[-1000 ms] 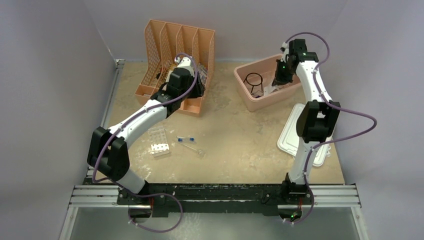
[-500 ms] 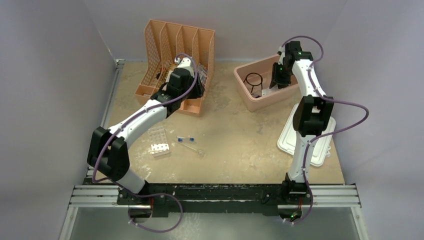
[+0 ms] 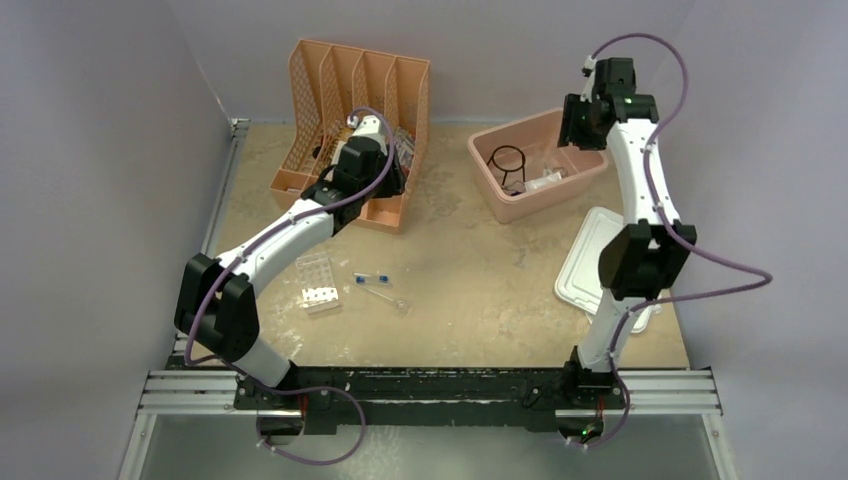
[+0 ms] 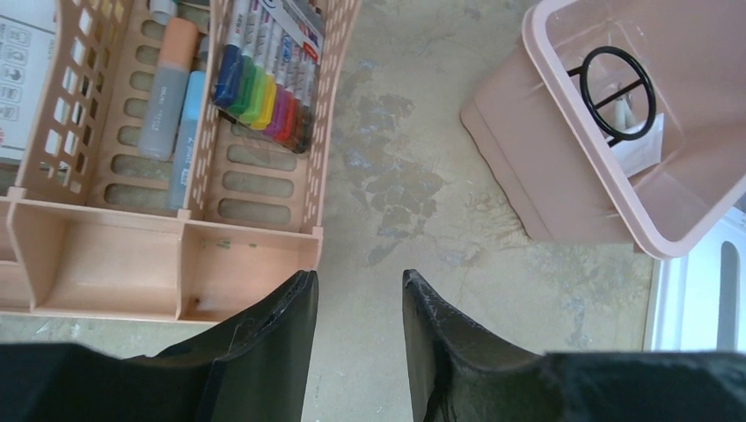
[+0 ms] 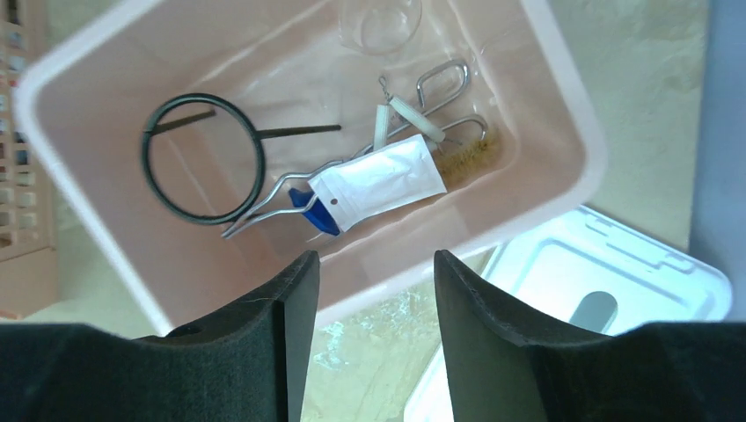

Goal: Organize the chemistry lab equipment

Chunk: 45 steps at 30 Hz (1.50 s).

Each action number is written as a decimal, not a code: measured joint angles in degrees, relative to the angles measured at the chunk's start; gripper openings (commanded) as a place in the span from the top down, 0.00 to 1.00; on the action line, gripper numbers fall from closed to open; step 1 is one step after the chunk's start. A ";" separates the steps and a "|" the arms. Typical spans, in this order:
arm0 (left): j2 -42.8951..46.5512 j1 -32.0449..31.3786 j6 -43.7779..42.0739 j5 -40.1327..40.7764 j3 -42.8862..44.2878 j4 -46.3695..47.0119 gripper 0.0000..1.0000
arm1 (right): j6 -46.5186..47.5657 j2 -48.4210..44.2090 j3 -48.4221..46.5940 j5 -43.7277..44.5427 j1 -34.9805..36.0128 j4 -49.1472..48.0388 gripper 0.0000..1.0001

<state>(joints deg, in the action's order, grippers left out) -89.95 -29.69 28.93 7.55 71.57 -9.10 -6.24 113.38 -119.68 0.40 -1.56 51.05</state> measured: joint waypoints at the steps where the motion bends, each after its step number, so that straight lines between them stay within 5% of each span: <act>1: 0.00 0.00 0.04 0.52 0.00 -0.07 0.59 | 0.09 -2.05 0.87 0.17 0.11 -0.94 0.46; 8: 0.70 0.31 1.07 6.01 0.00 -2.23 0.56 | 1.29 -14.58 10.64 -0.35 3.72 -8.26 0.38; 21: 10.62 4.74 10.88 22.91 -4.70 -7.06 0.39 | 1.44 -27.80 39.32 -9.57 25.92 -26.16 0.36; 29: 14.08 14.14 16.57 22.69 -8.20 -10.14 0.27 | 2.64 -19.63 43.34 -10.54 39.23 -32.83 0.37; 40: 20.39 18.53 18.56 23.43 -10.03 -13.29 0.25 | 10.25 -4.61 38.56 -8.41 53.46 -33.59 0.34; 45: 20.63 19.23 18.56 23.80 -11.21 -14.64 0.25 | 12.50 -2.25 36.98 -6.75 57.53 -33.16 0.45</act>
<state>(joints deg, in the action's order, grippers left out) -69.32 -10.46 47.48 31.35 60.36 -23.75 6.26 111.13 -82.70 -6.35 55.96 17.89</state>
